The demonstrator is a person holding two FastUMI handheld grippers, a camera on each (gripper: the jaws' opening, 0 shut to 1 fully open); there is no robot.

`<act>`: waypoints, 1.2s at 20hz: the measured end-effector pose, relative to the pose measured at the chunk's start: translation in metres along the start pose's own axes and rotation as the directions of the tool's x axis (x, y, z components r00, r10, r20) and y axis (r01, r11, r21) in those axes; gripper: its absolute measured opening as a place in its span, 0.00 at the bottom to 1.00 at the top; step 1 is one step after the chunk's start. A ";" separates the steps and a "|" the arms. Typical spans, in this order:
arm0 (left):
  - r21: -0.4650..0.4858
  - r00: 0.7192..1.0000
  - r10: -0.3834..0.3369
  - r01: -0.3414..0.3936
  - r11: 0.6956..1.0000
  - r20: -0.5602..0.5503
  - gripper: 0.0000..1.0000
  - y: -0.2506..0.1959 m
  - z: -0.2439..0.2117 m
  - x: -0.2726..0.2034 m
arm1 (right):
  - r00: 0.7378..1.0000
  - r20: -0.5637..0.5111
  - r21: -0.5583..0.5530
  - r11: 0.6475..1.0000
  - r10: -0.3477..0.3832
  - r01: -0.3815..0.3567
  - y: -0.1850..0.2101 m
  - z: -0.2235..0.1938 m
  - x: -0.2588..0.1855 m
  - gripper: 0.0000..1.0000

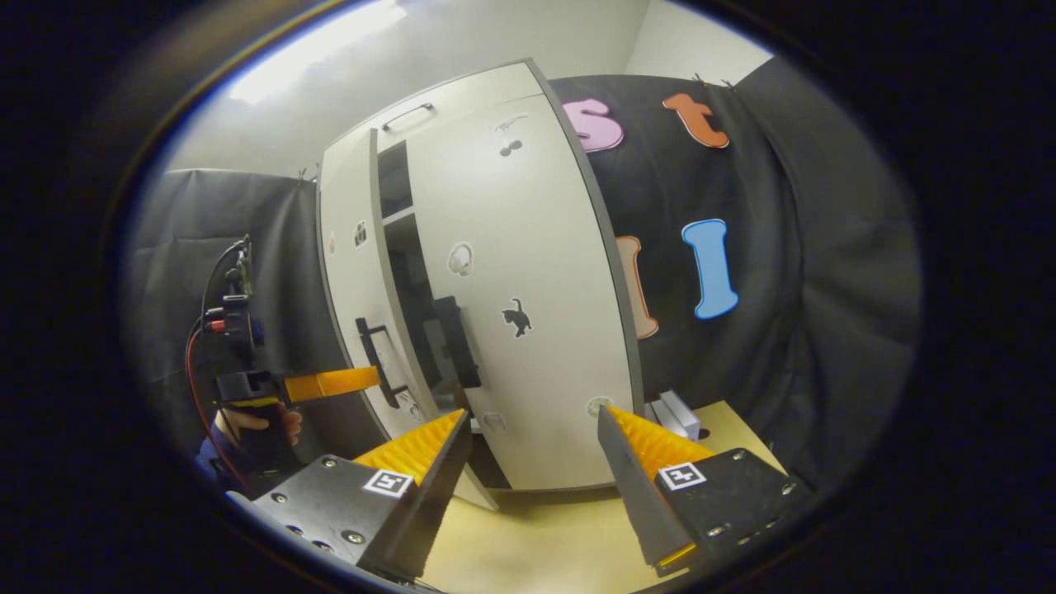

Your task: Grab one shoe with the right hand and put it into the shoe cabinet, grab the other shoe with the left hand and put it into the shoe cabinet; then close the right door with the right hand and the left door with the left hand.

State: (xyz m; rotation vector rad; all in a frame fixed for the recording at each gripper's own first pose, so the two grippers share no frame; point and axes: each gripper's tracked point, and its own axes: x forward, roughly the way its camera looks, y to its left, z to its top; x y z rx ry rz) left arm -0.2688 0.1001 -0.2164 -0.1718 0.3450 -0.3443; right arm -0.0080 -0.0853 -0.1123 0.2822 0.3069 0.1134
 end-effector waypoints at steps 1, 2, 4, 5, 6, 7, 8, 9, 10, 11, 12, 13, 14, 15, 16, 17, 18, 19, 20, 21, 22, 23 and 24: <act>0.002 1.000 -0.007 0.007 1.000 -0.004 0.71 -0.004 -0.002 -0.003 | 1.000 0.000 -0.002 1.000 -0.001 0.001 0.000 0.000 -0.002 0.93; 0.006 1.000 -0.009 0.009 1.000 -0.007 0.71 -0.009 -0.004 -0.006 | 1.000 0.000 -0.004 1.000 -0.004 0.004 0.000 -0.001 -0.003 0.93; 0.019 1.000 -0.015 0.015 1.000 -0.003 0.71 -0.016 -0.004 -0.013 | 1.000 0.005 -0.006 1.000 -0.004 0.004 0.001 0.001 -0.006 0.93; 0.023 1.000 -0.021 0.021 1.000 0.003 0.71 -0.020 -0.002 -0.018 | 1.000 0.006 -0.009 1.000 -0.002 0.002 0.002 0.002 -0.007 0.93; 0.024 1.000 -0.027 0.027 0.999 0.006 0.71 -0.025 -0.001 -0.023 | 1.000 0.007 -0.013 1.000 -0.002 0.002 0.003 0.002 -0.008 0.93; 0.025 0.999 -0.032 0.032 0.999 0.011 0.71 -0.029 0.002 -0.030 | 1.000 0.007 -0.018 1.000 -0.002 0.002 0.004 0.003 -0.007 0.93; 0.026 0.999 -0.037 0.036 0.999 0.020 0.71 -0.032 0.006 -0.036 | 1.000 0.008 -0.024 1.000 0.000 0.000 0.006 0.004 -0.007 0.93; 0.030 0.999 -0.041 0.040 0.999 0.033 0.71 -0.036 0.012 -0.043 | 1.000 0.010 -0.030 1.000 0.003 -0.003 0.008 0.006 -0.006 0.93; 0.034 0.998 -0.047 0.045 0.998 0.044 0.71 -0.040 0.018 -0.050 | 1.000 0.012 -0.036 0.999 0.009 -0.008 0.011 0.007 -0.007 0.93; 0.038 0.997 -0.051 0.049 0.998 0.050 0.71 -0.045 0.024 -0.057 | 1.000 0.014 -0.043 0.999 0.011 -0.011 0.014 0.009 -0.006 0.93; 0.042 0.997 -0.053 0.050 0.998 0.057 0.71 -0.049 0.030 -0.065 | 1.000 0.015 -0.052 0.999 0.011 -0.010 0.016 0.011 -0.005 0.93; 0.049 0.996 -0.055 0.052 0.997 0.069 0.71 -0.054 0.038 -0.073 | 1.000 0.021 -0.064 0.998 0.012 -0.011 0.019 0.015 -0.006 0.93; 0.059 0.995 -0.058 0.053 0.997 0.086 0.71 -0.059 0.047 -0.081 | 0.999 0.031 -0.077 0.997 0.012 -0.009 0.023 0.021 -0.005 0.93; 0.068 0.993 -0.057 0.050 0.996 0.105 0.71 -0.063 0.056 -0.088 | 0.999 0.044 -0.089 0.996 0.011 -0.007 0.026 0.029 -0.006 0.93; 0.078 0.990 -0.053 0.043 0.996 0.128 0.71 -0.066 0.065 -0.096 | 0.998 0.061 -0.101 0.995 0.010 -0.004 0.031 0.037 -0.007 0.93; 0.086 0.987 -0.049 0.036 0.996 0.150 0.71 -0.071 0.074 -0.105 | 0.997 0.082 -0.115 0.993 0.008 0.002 0.036 0.047 -0.010 0.92; 0.092 0.983 -0.046 0.030 0.995 0.177 0.70 -0.075 0.084 -0.114 | 0.995 0.103 -0.132 0.991 0.002 0.012 0.040 0.057 -0.012 0.92; 0.097 0.978 -0.038 0.019 0.995 0.204 0.70 -0.078 0.093 -0.124 | 0.992 0.127 -0.149 0.989 -0.004 0.023 0.044 0.068 -0.016 0.92; 0.102 0.975 -0.027 0.004 0.995 0.223 0.70 -0.079 0.100 -0.130 | 0.988 0.152 -0.163 0.986 -0.006 0.032 0.049 0.080 -0.019 0.92; 0.110 0.970 -0.015 -0.012 0.994 0.242 0.70 -0.080 0.106 -0.138 | 0.984 0.177 -0.173 0.984 -0.006 0.037 0.055 0.090 -0.022 0.92; 0.117 0.965 0.000 -0.032 0.993 0.261 0.70 -0.080 0.111 -0.144 | 0.980 0.198 -0.181 0.982 -0.007 0.044 0.060 0.099 -0.025 0.92; 0.126 0.961 0.015 -0.052 0.991 0.278 0.70 -0.079 0.116 -0.151 | 0.976 0.218 -0.188 0.981 -0.009 0.051 0.064 0.108 -0.029 0.92; 0.135 0.955 0.024 -0.067 0.989 0.296 0.70 -0.079 0.120 -0.158 | 0.971 0.238 -0.193 0.979 -0.010 0.058 0.068 0.115 -0.033 0.92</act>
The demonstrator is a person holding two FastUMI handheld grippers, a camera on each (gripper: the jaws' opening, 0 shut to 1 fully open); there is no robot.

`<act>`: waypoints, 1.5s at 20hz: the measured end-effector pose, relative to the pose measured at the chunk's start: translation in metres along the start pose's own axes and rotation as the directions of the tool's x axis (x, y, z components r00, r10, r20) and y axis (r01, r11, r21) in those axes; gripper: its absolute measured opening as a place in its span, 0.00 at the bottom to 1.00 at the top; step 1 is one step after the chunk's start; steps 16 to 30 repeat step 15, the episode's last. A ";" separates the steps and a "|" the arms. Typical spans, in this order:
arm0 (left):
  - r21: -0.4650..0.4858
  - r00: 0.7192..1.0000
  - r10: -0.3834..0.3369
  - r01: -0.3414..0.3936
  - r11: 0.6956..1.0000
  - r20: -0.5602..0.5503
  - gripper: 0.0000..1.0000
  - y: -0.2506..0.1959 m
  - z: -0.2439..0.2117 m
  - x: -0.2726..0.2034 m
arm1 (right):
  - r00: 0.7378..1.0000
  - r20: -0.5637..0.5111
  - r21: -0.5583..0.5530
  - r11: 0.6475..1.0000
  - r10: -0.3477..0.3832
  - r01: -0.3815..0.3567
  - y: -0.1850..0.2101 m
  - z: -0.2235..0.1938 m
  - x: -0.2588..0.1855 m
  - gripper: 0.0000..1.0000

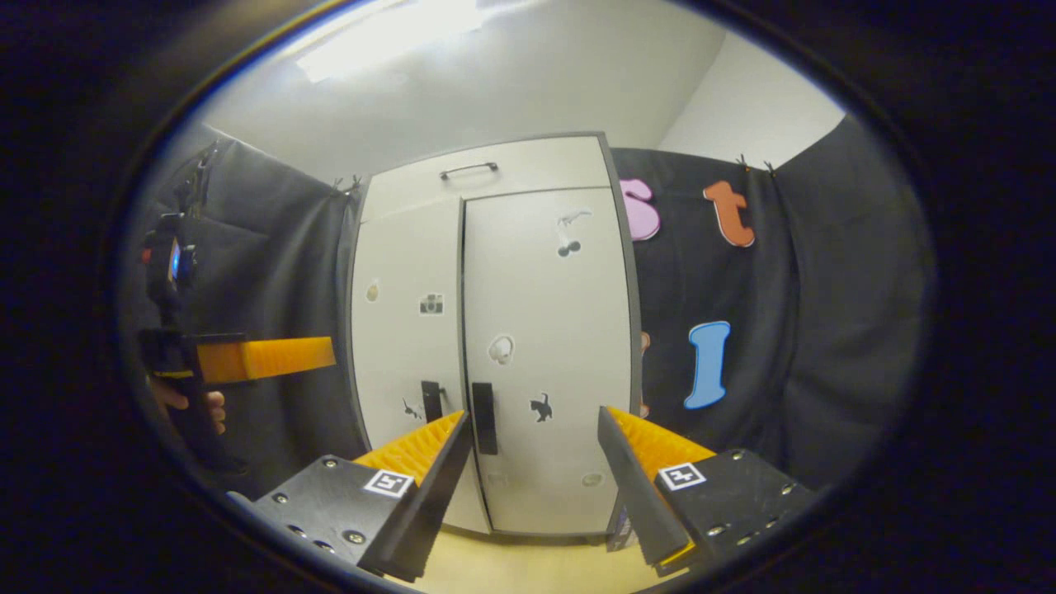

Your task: Grab one shoe with the right hand and put it into the shoe cabinet, grab the other shoe with the left hand and put it into the shoe cabinet; then close the right door with the right hand and the left door with the left hand.

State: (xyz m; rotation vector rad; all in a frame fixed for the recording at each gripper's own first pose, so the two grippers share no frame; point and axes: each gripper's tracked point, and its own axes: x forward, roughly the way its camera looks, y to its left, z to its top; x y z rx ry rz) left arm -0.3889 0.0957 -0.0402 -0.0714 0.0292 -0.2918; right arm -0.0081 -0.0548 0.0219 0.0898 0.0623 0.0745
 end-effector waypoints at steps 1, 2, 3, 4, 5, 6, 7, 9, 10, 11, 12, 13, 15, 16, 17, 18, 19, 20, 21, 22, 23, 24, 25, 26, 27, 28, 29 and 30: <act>0.012 1.000 0.009 -0.009 1.000 0.009 0.70 0.000 0.003 -0.004 | 1.000 0.017 -0.003 1.000 -0.004 0.004 0.002 0.007 -0.003 0.92; 0.024 1.000 0.017 -0.018 1.000 0.014 0.70 -0.001 0.005 -0.008 | 1.000 0.030 -0.002 1.000 -0.006 0.006 0.005 0.012 -0.007 0.92; 0.031 1.000 0.024 -0.025 0.999 0.018 0.70 -0.001 0.006 -0.011 | 0.999 0.036 0.001 1.000 -0.009 0.009 0.007 0.015 -0.009 0.92; 0.034 0.999 0.029 -0.030 0.999 0.023 0.70 -0.001 0.006 -0.014 | 0.999 0.038 0.004 1.000 -0.011 0.011 0.008 0.015 -0.010 0.92; 0.034 0.999 0.032 -0.033 0.999 0.030 0.70 -0.001 0.006 -0.017 | 0.999 0.040 0.004 1.000 -0.017 0.017 0.008 0.015 -0.010 0.92; 0.033 0.999 0.036 -0.037 0.999 0.036 0.70 -0.001 0.006 -0.021 | 0.999 0.039 0.000 1.000 -0.023 0.023 0.008 0.013 -0.009 0.92; 0.036 0.999 0.038 -0.039 0.999 0.034 0.70 0.000 0.004 -0.023 | 0.999 0.037 -0.008 1.000 -0.030 0.030 0.008 0.012 -0.010 0.92; 0.045 0.999 0.043 -0.044 0.998 0.014 0.70 0.003 -0.003 -0.024 | 0.999 0.037 -0.017 0.999 -0.034 0.035 0.010 0.010 -0.013 0.92; 0.051 0.999 0.049 -0.049 0.997 0.008 0.70 0.003 -0.005 -0.027 | 0.999 0.040 -0.018 0.999 -0.035 0.035 0.011 0.011 -0.013 0.92; 0.053 0.999 0.051 -0.051 0.997 0.007 0.70 0.004 -0.005 -0.027 | 0.999 0.040 -0.020 0.999 -0.037 0.038 0.012 0.011 -0.013 0.86; 0.051 0.999 0.050 -0.050 0.997 0.006 0.70 0.003 -0.006 -0.027 | 0.998 0.040 -0.023 0.999 -0.040 0.041 0.012 0.011 -0.014 0.86; 0.047 0.999 0.048 -0.048 0.998 0.005 0.70 0.004 -0.006 -0.028 | 0.998 0.041 -0.024 0.999 -0.041 0.042 0.013 0.011 -0.015 0.86; 0.041 0.999 0.048 -0.048 0.998 0.007 0.70 0.007 -0.006 -0.030 | 0.998 0.037 -0.026 0.999 -0.042 0.043 0.015 0.008 -0.015 0.86; 0.041 0.999 0.048 -0.048 0.998 0.007 0.70 0.007 -0.006 -0.030 | 0.998 0.037 -0.026 0.999 -0.042 0.043 0.015 0.008 -0.015 0.86; 0.041 0.999 0.048 -0.048 0.998 0.007 0.70 0.007 -0.006 -0.030 | 0.998 0.037 -0.026 0.999 -0.042 0.043 0.015 0.008 -0.015 0.86; 0.041 0.999 0.048 -0.048 0.998 0.007 0.70 0.007 -0.006 -0.030 | 0.998 0.037 -0.026 0.999 -0.042 0.043 0.015 0.008 -0.015 0.86; 0.041 0.999 0.048 -0.048 0.998 0.007 0.70 0.007 -0.006 -0.030 | 0.998 0.037 -0.026 0.999 -0.042 0.043 0.015 0.008 -0.015 0.86; 0.041 0.999 0.048 -0.048 0.998 0.007 0.70 0.007 -0.006 -0.030 | 0.998 0.037 -0.026 0.999 -0.042 0.043 0.015 0.008 -0.015 0.86; 0.041 0.999 0.048 -0.048 0.998 0.007 0.70 0.007 -0.006 -0.030 | 0.998 0.037 -0.026 0.999 -0.042 0.043 0.015 0.008 -0.015 0.86; 0.041 0.999 0.048 -0.048 0.998 0.007 0.70 0.007 -0.006 -0.030 | 0.998 0.037 -0.026 0.999 -0.042 0.043 0.015 0.008 -0.015 0.86; 0.041 0.999 0.048 -0.048 0.998 0.007 0.70 0.007 -0.006 -0.030 | 0.998 0.037 -0.026 0.999 -0.042 0.043 0.015 0.008 -0.015 0.86; 0.041 0.999 0.048 -0.048 0.998 0.007 0.70 0.007 -0.006 -0.030 | 0.998 0.037 -0.026 0.999 -0.042 0.043 0.015 0.008 -0.015 0.86; 0.041 0.999 0.048 -0.048 0.998 0.007 0.70 0.007 -0.006 -0.030 | 0.998 0.037 -0.026 0.999 -0.042 0.043 0.015 0.008 -0.015 0.86; 0.041 0.999 0.048 -0.048 0.998 0.007 0.70 0.007 -0.006 -0.030 | 0.998 0.037 -0.026 0.999 -0.042 0.043 0.015 0.008 -0.015 0.86; 0.041 0.999 0.048 -0.048 0.998 0.007 0.70 0.007 -0.006 -0.030 | 0.998 0.037 -0.026 0.999 -0.042 0.043 0.015 0.008 -0.015 0.86; 0.041 0.999 0.048 -0.048 0.998 0.007 0.70 0.007 -0.006 -0.030 | 0.998 0.037 -0.026 0.999 -0.042 0.043 0.015 0.008 -0.015 0.86; 0.041 0.999 0.048 -0.048 0.998 0.007 0.70 0.007 -0.006 -0.030 | 0.998 0.037 -0.026 0.999 -0.042 0.043 0.015 0.008 -0.015 0.86; 0.041 0.999 0.048 -0.048 0.998 0.007 0.70 0.007 -0.006 -0.030 | 0.998 0.037 -0.026 0.999 -0.042 0.043 0.015 0.008 -0.015 0.86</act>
